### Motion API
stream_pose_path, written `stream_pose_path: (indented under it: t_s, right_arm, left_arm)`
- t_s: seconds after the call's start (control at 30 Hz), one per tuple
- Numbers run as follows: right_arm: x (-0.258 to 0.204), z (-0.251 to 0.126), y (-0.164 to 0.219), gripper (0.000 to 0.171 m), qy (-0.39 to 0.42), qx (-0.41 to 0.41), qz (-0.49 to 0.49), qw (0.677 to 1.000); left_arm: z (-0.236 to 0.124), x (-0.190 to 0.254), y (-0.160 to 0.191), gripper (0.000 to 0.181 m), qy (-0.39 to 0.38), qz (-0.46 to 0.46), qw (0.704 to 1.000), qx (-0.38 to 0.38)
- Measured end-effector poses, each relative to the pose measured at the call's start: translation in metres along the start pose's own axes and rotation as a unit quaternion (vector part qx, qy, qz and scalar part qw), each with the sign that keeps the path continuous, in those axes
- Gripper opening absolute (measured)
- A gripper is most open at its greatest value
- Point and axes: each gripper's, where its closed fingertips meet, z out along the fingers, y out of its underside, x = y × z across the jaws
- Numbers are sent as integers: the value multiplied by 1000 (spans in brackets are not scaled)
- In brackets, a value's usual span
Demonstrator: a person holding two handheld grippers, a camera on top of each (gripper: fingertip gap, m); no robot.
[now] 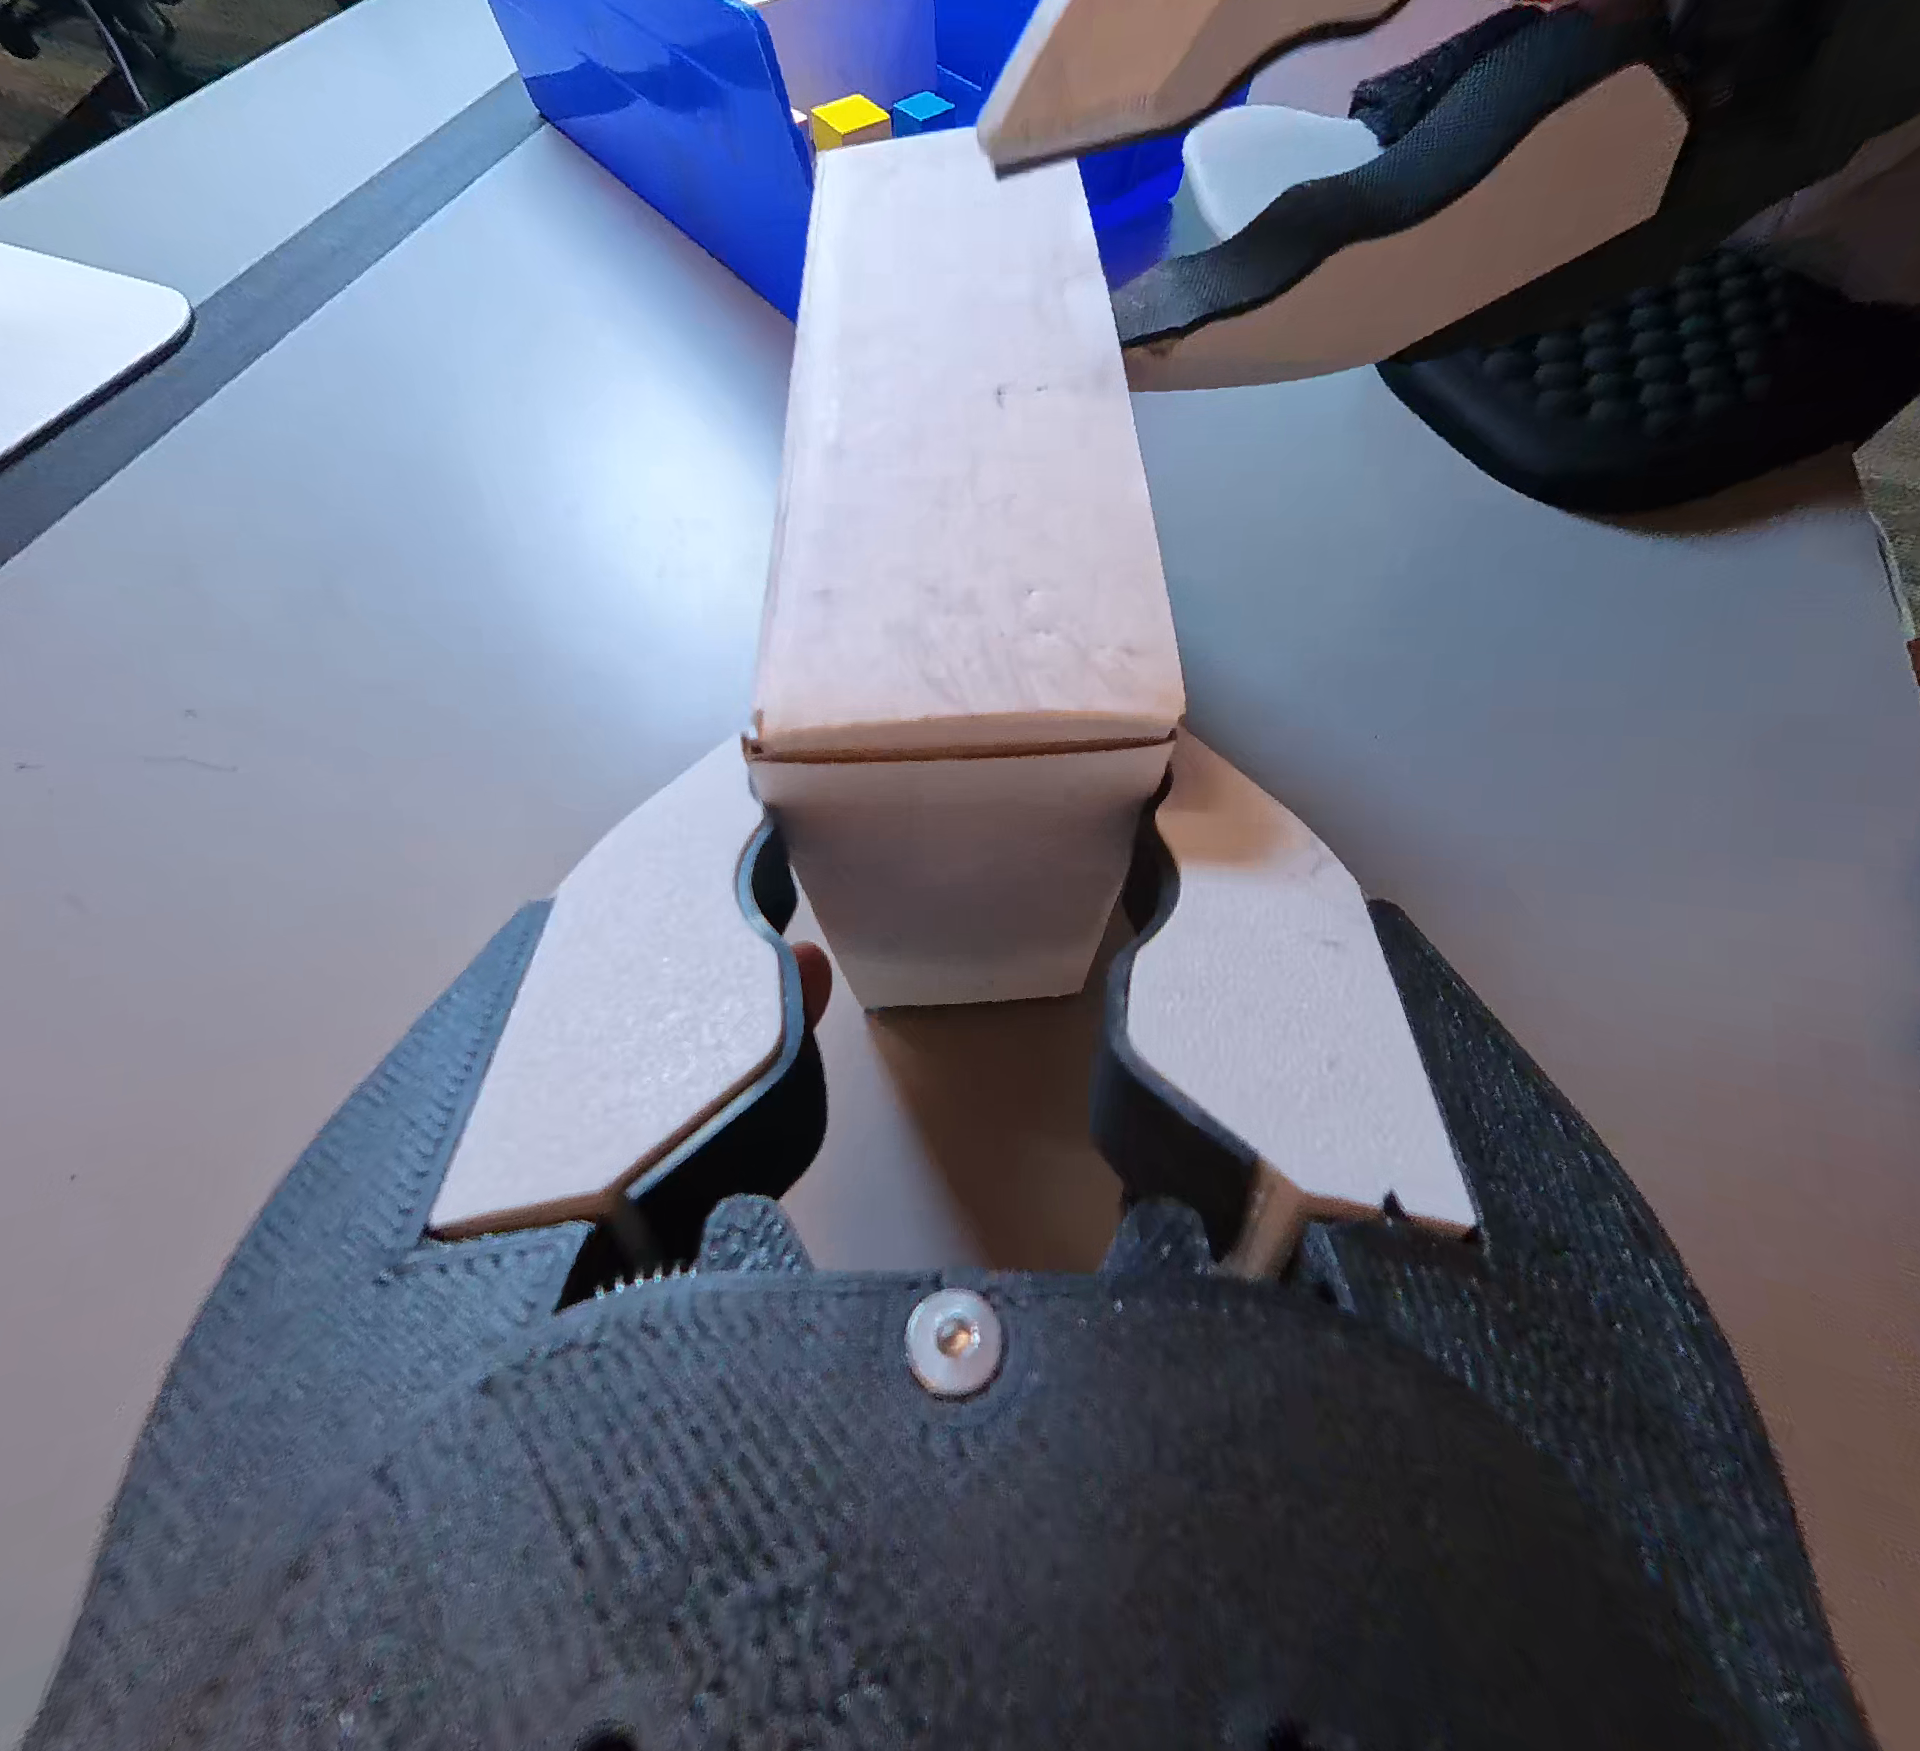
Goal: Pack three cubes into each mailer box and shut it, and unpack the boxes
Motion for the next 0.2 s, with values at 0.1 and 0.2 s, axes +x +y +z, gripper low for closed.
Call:
stream_pose_path:
  t_s: [0.1,0.2]
  right_arm:
    - [-4,6,-3,16,1,-15,-29,999]
    - [-7,14,-2,0,-9,-29,-44,999]
  left_arm:
    - [-1,0,3,63,6,4,1000,-3]
    - [-2,-1,3,63,3,7,1000,-4]
